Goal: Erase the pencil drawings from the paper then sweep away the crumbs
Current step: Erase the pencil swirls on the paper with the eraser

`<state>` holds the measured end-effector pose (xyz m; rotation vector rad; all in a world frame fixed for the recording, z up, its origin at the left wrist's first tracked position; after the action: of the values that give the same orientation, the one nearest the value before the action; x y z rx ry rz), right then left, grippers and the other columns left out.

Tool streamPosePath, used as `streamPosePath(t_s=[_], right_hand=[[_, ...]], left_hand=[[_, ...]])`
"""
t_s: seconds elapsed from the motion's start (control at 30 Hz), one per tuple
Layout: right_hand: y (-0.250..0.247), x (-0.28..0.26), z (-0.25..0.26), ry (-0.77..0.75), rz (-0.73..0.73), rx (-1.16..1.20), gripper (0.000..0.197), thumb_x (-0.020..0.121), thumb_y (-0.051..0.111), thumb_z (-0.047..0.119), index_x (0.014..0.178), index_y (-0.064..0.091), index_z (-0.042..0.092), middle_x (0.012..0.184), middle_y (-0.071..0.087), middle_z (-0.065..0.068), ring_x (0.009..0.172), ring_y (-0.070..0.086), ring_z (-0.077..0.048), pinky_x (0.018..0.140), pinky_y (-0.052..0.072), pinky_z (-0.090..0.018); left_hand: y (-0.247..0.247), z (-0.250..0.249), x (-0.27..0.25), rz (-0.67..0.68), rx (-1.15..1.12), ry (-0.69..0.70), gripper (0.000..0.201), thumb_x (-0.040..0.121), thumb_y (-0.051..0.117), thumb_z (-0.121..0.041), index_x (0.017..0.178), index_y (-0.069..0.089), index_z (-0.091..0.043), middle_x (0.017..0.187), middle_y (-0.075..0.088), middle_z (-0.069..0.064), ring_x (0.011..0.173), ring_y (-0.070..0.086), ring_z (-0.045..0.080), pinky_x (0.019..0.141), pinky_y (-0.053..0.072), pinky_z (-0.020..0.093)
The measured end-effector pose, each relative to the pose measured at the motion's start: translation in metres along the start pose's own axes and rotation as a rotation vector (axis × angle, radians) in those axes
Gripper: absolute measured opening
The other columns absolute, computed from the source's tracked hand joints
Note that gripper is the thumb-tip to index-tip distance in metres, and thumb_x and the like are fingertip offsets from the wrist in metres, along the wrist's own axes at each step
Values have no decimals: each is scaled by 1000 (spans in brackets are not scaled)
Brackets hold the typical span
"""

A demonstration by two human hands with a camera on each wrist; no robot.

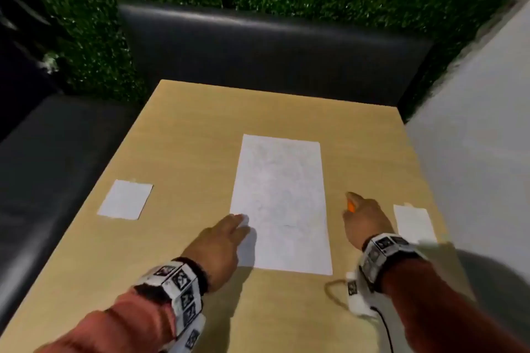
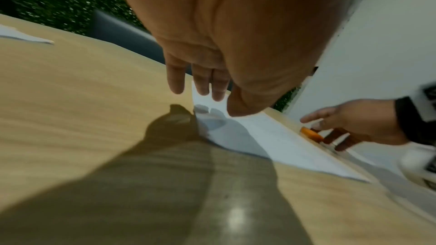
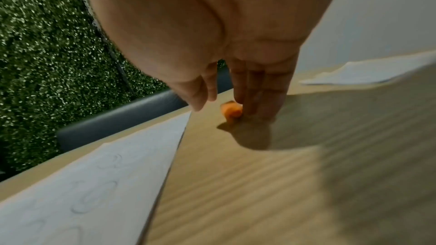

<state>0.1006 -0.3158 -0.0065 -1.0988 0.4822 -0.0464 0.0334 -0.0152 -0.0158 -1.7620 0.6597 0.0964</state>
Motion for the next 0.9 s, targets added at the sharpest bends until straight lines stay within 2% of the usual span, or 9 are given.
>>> streamPosePath(t_s=[0.07,0.13,0.23,0.3,0.37,0.43,0.5,0.7,0.9], right_hand=[[6,10,3,30,-10,-58,45,95,43,21,140,38,22,135,40,-14,119,46,-33,98,43,-39],[8,13,4,71,2,-68,36,94,43,20,131,46,22,126,40,-16,110,52,-35,95,45,-37],[15,3,12,10,-41,-24,27,89,46,18,111,53,31,109,50,-11,82,57,-30,75,49,-35],[21,-17,23,-90,-78,79,31,83,52,16,111,57,29,101,60,-12,77,59,-26,69,47,-31],[29,-44,36,-169,-60,92,24,80,61,15,103,64,23,94,65,-8,82,61,-23,75,49,-30],[42,-73,46,-218,10,98,19,79,70,19,96,66,26,90,63,2,82,59,-15,76,45,-26],[55,-98,57,-282,54,125,23,78,73,22,98,64,31,88,62,8,80,59,-8,75,44,-22],[113,-137,89,-382,203,172,25,85,63,11,83,51,33,85,53,15,77,51,9,73,39,-5],[121,-136,105,-483,183,-38,21,75,59,4,78,53,24,86,51,7,76,47,-1,67,33,-11]], left_hand=[[9,3,2,7,83,15,68,95,37,-10,156,8,-20,162,-7,-3,149,0,18,120,13,35],[17,3,-2,-45,122,53,70,84,57,-14,150,32,-16,158,23,1,140,34,26,106,40,39],[29,4,-11,-79,197,118,67,48,80,-27,113,68,-19,104,68,-1,76,65,18,59,50,26],[30,9,-10,-146,174,107,68,44,82,-32,109,69,-17,93,67,0,70,62,20,59,48,29],[27,12,-8,-186,99,88,71,50,79,-38,116,65,-15,110,65,9,91,64,29,79,47,37],[23,11,-7,-137,78,58,92,70,67,-56,146,38,-13,155,31,16,138,37,32,110,30,44],[33,16,-9,-48,103,-3,106,81,44,-76,152,-9,-19,157,-22,6,147,-12,21,119,3,41],[67,10,-22,36,45,-71,137,51,34,-99,154,15,-12,160,16,17,147,10,29,109,10,52],[63,6,-18,90,25,-116,135,44,25,-93,134,-48,-23,143,-53,4,132,-47,22,112,-23,49]])
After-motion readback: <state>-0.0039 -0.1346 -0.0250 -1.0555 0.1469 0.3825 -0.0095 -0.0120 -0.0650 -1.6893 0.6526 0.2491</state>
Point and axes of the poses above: each hand's wrist, its own x-axis towards the middle knuckle, its own y-axis out of the palm, z = x × y, the point moved 4 cm from there along x, towards the middle knuckle
